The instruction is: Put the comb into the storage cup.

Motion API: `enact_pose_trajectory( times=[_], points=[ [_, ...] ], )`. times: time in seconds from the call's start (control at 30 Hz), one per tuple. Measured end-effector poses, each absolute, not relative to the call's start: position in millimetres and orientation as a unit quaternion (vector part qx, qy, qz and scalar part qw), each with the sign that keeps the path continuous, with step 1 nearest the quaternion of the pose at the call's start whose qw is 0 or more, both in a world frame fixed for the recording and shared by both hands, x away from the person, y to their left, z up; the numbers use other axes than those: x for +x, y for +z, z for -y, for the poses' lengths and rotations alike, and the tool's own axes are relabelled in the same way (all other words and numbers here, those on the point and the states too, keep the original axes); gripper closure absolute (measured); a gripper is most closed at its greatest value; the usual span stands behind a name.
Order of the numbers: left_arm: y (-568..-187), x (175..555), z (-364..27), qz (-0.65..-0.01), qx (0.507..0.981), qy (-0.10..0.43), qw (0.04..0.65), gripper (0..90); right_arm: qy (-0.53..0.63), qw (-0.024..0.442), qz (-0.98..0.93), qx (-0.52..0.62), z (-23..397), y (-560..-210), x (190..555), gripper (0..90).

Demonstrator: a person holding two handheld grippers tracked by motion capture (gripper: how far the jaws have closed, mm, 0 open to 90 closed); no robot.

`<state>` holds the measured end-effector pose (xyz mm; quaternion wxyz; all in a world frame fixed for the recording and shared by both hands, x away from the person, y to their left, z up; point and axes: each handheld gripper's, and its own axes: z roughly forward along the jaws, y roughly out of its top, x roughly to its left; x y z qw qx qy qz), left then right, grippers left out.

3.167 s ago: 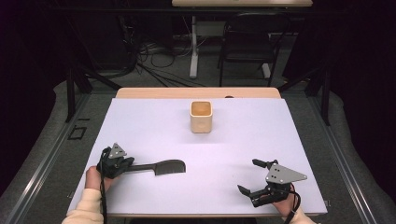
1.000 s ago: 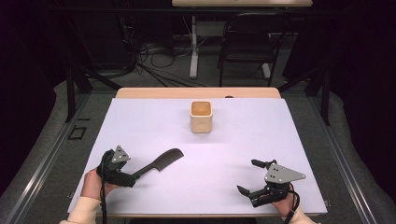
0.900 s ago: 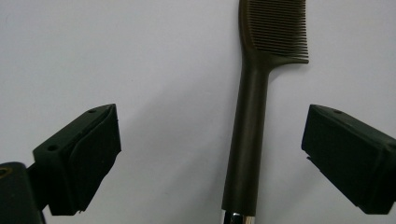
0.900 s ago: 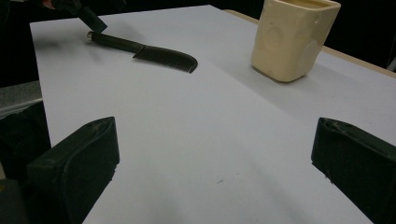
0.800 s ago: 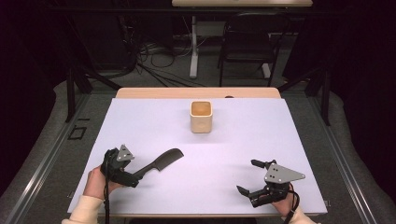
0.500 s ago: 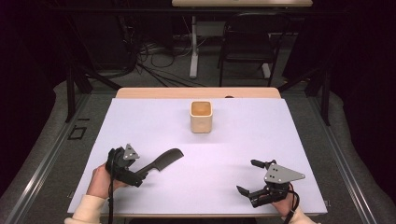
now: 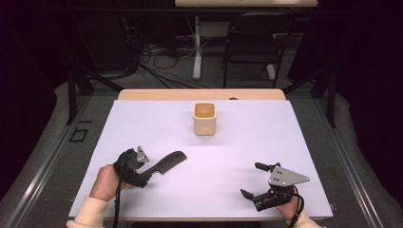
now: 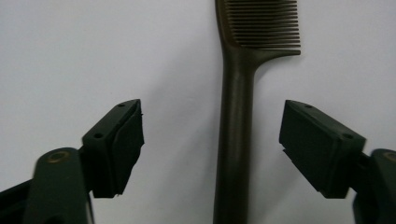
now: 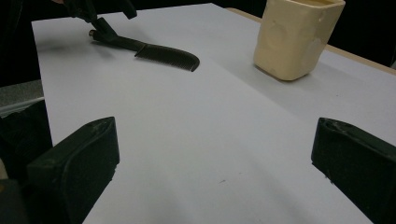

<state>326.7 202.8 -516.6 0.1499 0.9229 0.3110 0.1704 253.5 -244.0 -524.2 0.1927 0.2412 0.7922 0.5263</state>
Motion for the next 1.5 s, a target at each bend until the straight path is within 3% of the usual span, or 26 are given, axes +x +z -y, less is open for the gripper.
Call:
enact_pose_trajectory(
  times=[0.13, 0.7, 1.17, 1.5],
  points=[
    [-516, 329, -199, -0.309, 0.927, 0.158, 0.142, 36.1, 0.526, 0.192, -0.792, 0.241, 244, -524, 254, 0.7],
    [-517, 348, -179, -0.307, 0.939, 0.121, 0.095, 62.5, 0.526, 0.192, -0.793, 0.24, 244, -524, 254, 0.7],
    [-525, 357, -177, -0.311, 0.942, 0.078, 0.096, 68.1, 0.527, 0.192, -0.792, 0.24, 244, -524, 254, 0.7],
    [-528, 356, -178, -0.317, 0.939, 0.078, 0.11, 70.8, 0.527, 0.192, -0.793, 0.24, 244, -524, 253, 0.7]
  ],
)
